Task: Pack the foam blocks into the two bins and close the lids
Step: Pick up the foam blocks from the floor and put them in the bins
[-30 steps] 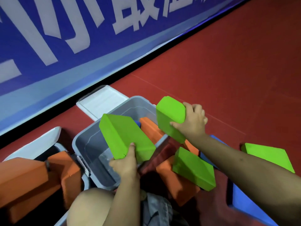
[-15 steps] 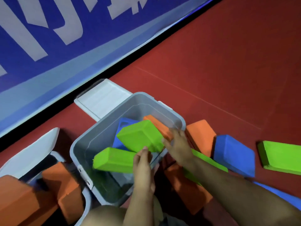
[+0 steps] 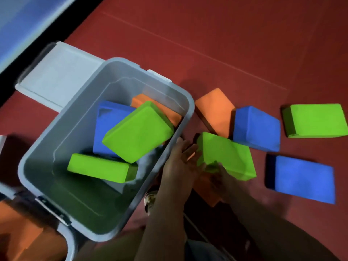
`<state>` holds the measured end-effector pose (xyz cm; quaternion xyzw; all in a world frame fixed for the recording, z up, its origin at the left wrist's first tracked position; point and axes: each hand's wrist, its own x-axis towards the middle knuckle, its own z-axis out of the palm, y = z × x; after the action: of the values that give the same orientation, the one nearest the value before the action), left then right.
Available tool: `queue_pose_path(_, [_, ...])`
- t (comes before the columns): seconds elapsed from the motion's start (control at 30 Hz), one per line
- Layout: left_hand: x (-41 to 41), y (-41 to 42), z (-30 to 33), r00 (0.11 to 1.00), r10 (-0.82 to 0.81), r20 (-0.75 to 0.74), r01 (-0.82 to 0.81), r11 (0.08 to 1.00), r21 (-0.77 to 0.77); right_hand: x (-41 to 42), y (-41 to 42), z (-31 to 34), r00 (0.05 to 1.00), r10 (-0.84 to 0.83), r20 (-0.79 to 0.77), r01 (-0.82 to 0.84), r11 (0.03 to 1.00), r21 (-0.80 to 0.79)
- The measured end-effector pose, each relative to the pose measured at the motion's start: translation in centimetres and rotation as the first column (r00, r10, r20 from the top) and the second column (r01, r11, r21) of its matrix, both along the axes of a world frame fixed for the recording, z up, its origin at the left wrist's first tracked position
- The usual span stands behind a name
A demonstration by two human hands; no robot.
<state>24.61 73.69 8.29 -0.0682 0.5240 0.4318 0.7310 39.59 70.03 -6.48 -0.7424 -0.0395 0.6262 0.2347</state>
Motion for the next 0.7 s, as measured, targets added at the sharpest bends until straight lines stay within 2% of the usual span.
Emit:
queue_pose_path(0.07, [-0.3,0.2,-0.7,1.000,0.017,0.015,-0.017,1.000,-0.024,-0.6,0.7,0.7,0.930,-0.285,-0.230,0.248,0.952,-0.177])
queue_pose_path(0.17, [-0.9,0.0,-1.3,1.000,0.029,-0.005,-0.030,0.998,-0.060,-1.8,2.1,1.6,0.685,-0.591,-0.426,0.504,0.807,-0.308])
queue_pose_path(0.27, [-1.3,-0.3,-1.3,0.999,0.030,-0.030,-0.032,0.997,-0.072,-3.0,2.3,0.9,0.506,-0.718,-0.477,0.596,0.692,-0.409])
queue_pose_path(0.3, [-1.4,-0.3,-1.2,0.999,0.030,-0.034,-0.032,0.997,-0.073,-3.2,2.2,0.9,0.467,-0.733,-0.495,0.581,0.676,-0.454])
queue_pose_path(0.4, [-1.4,-0.5,-0.9,0.998,0.040,-0.044,-0.043,0.996,-0.072,-2.9,2.3,0.6,0.500,-0.692,-0.520,0.499,0.721,-0.480])
queue_pose_path(0.43, [-1.5,-0.5,-0.7,0.998,0.036,-0.054,-0.040,0.997,-0.069,-2.7,2.2,1.0,0.481,-0.700,-0.528,0.511,0.713,-0.480])
queue_pose_path(0.53, [-1.6,-0.7,-0.4,0.995,0.052,-0.090,-0.058,0.996,-0.062,-1.5,1.8,1.1,0.569,-0.646,-0.509,0.546,0.760,-0.353])
queue_pose_path(0.63, [-1.5,-1.0,0.0,0.985,0.057,-0.165,-0.068,0.996,-0.061,-0.1,0.2,0.5,0.571,-0.591,-0.570,0.580,0.781,-0.230])
queue_pose_path(0.7, [-1.2,-1.3,0.0,0.967,0.007,-0.256,-0.015,0.999,-0.028,0.0,-1.1,1.4,0.567,-0.525,-0.635,0.564,0.809,-0.166])
